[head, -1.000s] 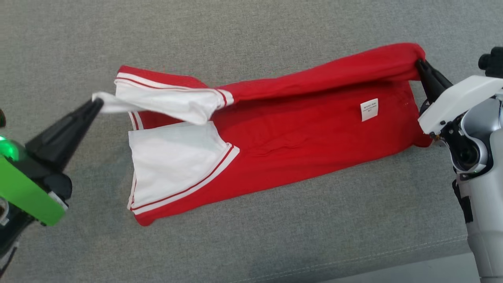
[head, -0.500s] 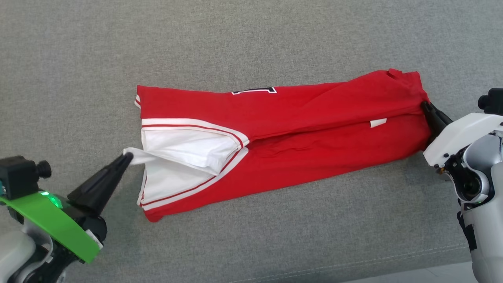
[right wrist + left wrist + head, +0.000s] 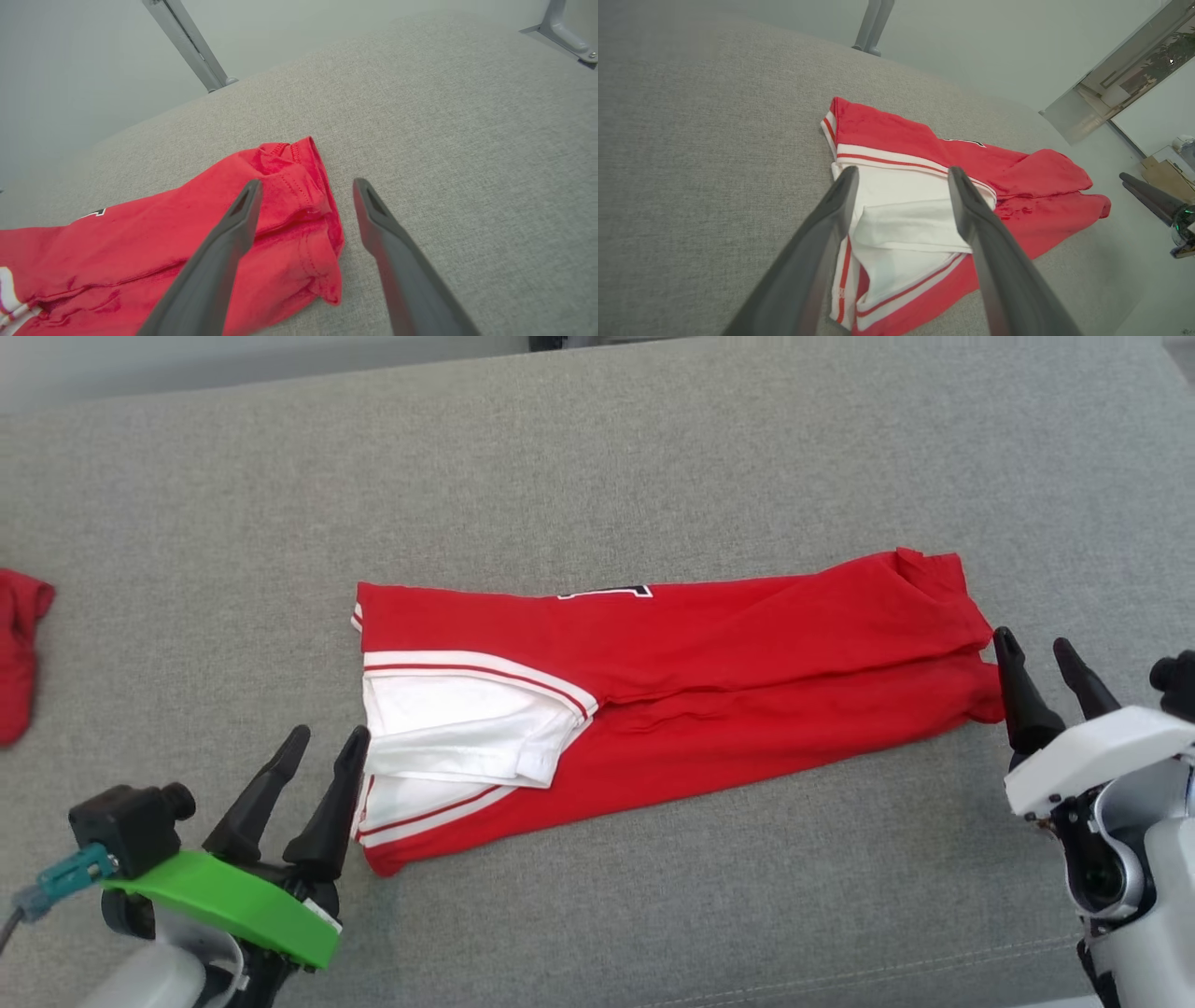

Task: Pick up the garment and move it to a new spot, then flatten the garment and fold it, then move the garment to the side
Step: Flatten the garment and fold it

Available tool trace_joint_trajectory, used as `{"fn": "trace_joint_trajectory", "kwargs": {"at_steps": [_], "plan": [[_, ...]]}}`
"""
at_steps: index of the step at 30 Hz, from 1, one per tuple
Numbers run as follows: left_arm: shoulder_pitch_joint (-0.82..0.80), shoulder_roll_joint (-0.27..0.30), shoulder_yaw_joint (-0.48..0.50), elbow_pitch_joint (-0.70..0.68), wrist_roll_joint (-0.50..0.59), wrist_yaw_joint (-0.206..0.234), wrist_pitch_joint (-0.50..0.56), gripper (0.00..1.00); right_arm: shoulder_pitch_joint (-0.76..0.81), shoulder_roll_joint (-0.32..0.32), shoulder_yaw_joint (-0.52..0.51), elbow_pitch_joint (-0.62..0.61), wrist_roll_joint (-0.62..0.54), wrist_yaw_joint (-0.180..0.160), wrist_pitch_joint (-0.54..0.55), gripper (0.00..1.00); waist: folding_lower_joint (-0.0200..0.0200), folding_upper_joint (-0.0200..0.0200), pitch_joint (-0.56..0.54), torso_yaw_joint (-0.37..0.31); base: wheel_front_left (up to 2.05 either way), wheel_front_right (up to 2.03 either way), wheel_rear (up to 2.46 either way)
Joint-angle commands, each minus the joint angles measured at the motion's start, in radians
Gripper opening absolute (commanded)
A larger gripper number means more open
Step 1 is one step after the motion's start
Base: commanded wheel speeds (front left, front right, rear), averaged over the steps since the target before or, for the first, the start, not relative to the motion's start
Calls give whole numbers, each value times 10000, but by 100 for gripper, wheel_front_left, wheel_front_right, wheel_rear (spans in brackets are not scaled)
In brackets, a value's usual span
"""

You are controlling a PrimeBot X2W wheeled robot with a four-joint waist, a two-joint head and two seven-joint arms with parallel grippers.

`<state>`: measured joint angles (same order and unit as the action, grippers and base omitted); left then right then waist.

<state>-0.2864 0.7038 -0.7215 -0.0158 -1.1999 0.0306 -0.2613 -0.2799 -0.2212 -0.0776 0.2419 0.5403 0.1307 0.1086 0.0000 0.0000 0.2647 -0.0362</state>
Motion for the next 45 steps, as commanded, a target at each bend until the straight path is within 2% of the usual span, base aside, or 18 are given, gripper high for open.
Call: {"fn": "trace_joint_trajectory", "kwargs": {"at_steps": [1, 5, 9, 13, 16, 22, 26, 36, 43, 44, 45], "plan": [[565, -502, 530, 37, 733, 298, -37, 100, 390, 24, 141, -65, -104, -1, -486, 100, 0, 0, -649, 83, 0, 0, 0], [1578, -1634, 1675, 64, 2647, 923, -30, 100, 1005, 37, 510, 115, -65, -1, -1448, 100, 0, 0, -1067, 227, 0, 0, 0], [2364, -2593, 2561, 15, 4319, 1191, -32, 100, 1501, 67, 627, 430, 88, -1, -2120, 100, 0, 0, -1355, 514, 0, 0, 0], [2922, -3327, 3089, -76, 5982, 1142, -30, 100, 1745, 74, 460, 881, 338, -1, -2511, 100, 0, 0, -1560, 867, 0, 0, 0], [3256, -3807, 3333, -143, 6930, 949, -30, 100, 1666, 92, 146, 1326, 505, -1, -2715, 100, 0, 0, -1650, 1162, 0, 0, 0], [3684, -4546, 3638, 143, 7883, 365, -31, 100, 1192, 104, -619, 2388, 826, -1, -2719, 100, 0, 0, -1768, 1800, 0, 0, 0], [3733, -4822, 3800, 340, 8308, -17, -31, 100, 668, 60, -1039, 3234, 1032, -1, -2500, 100, 0, 0, -1727, 2163, 0, 0, 0], [3525, -5246, 4296, 697, 8786, -712, -31, 100, -522, 4, -1799, 5216, 1027, -1, -1864, 100, 0, 0, -1419, 2591, 0, 0, 0], [3451, -5486, 4702, 786, 9035, -1065, -31, 100, -1187, 146, -2056, 6329, 690, -1, -1718, 100, 0, 0, -1183, 2555, 0, 0, 0], [3435, -5506, 4754, 795, 9069, -1108, -31, 100, -1255, 162, -2033, 6399, 660, -1, -1739, 67, 0, 0, -1156, 2530, 0, 0, 0], [3423, -5528, 4780, 813, 9089, -1142, -31, 100, -1309, 180, -1984, 6428, 635, -1, -1754, 27, 0, 0, -1135, 2503, 0, 0, 0]]}}
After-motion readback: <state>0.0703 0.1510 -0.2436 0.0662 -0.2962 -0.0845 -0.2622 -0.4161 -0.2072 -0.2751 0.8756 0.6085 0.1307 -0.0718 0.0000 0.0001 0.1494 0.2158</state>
